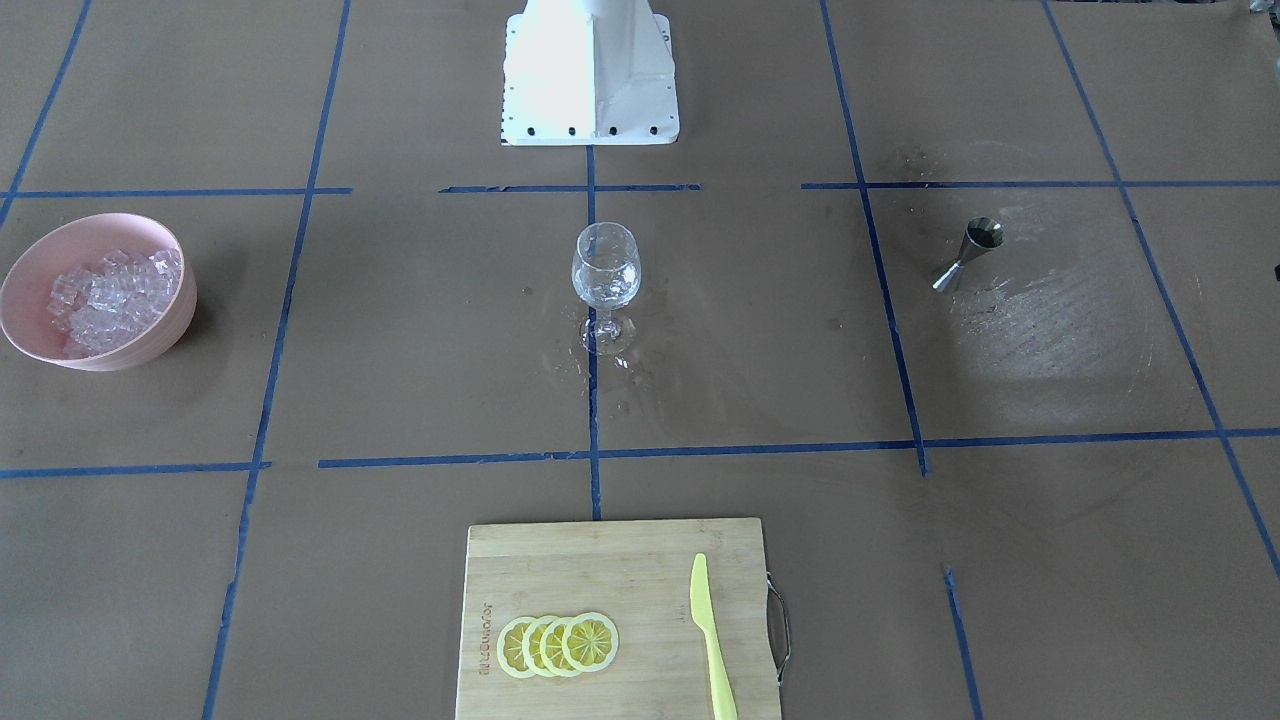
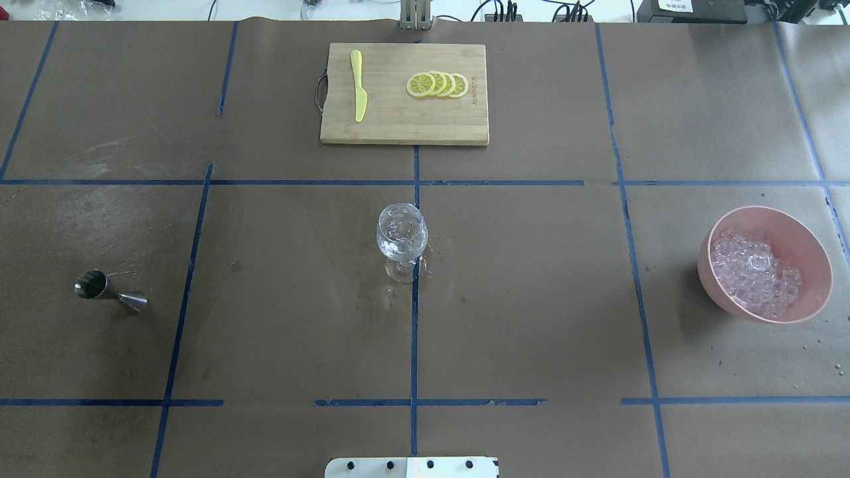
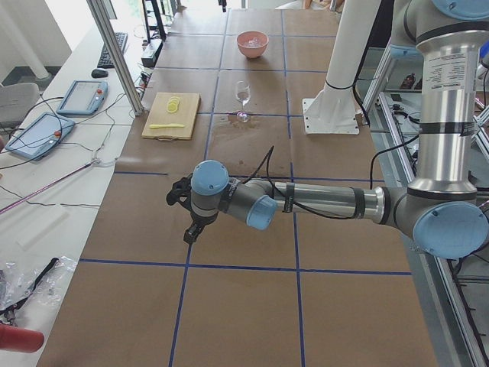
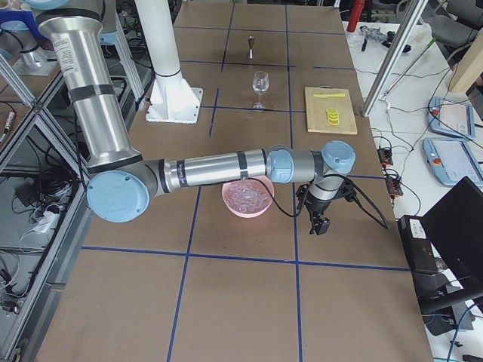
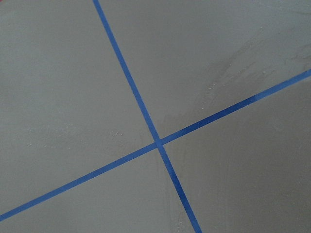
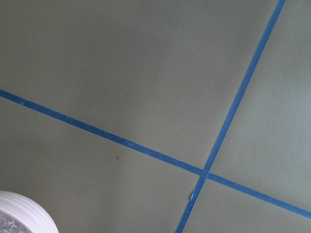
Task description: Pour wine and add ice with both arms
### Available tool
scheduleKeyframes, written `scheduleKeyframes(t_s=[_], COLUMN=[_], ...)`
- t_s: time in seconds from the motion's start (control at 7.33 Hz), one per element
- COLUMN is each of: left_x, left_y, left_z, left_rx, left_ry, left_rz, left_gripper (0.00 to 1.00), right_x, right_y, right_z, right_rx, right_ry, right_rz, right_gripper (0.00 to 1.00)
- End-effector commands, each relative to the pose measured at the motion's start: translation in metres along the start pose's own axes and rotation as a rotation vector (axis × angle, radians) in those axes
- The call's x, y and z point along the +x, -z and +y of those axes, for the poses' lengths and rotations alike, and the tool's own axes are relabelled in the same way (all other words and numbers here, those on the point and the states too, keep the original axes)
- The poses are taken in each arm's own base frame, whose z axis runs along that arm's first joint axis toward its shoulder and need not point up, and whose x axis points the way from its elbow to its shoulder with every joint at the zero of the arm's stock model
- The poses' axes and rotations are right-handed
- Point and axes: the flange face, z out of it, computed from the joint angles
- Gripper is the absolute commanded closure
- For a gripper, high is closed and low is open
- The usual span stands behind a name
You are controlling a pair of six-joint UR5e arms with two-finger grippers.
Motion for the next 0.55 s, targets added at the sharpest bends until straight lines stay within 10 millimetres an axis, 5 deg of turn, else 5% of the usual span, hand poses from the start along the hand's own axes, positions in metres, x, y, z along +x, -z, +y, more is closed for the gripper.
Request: scheduleKeyframes(t_s=[0.0, 0.14, 0.41], left_x=[0.061, 0.102, 0.188], left_y=[-0.025, -0.036, -0.031], left_z=[0.005, 0.024, 0.025], left_rx=[0.178, 0.223, 0.275], left_ry=[0.116, 0.164, 0.208], left_rz=[0.039, 0.054, 0.069], left_gripper=[0.00, 0.00, 0.00], right_x=[-0.001, -0.003, -0.005], right_y=[0.000, -0.001, -0.003], right_z=[0.000, -0.001, -0.001], right_rx=[0.001, -0.001, -0.003], right_ry=[-0.005, 0.000, 0.002], right_rz=[0.000, -0.001, -0.002], right_gripper=[0.00, 0.00, 0.00])
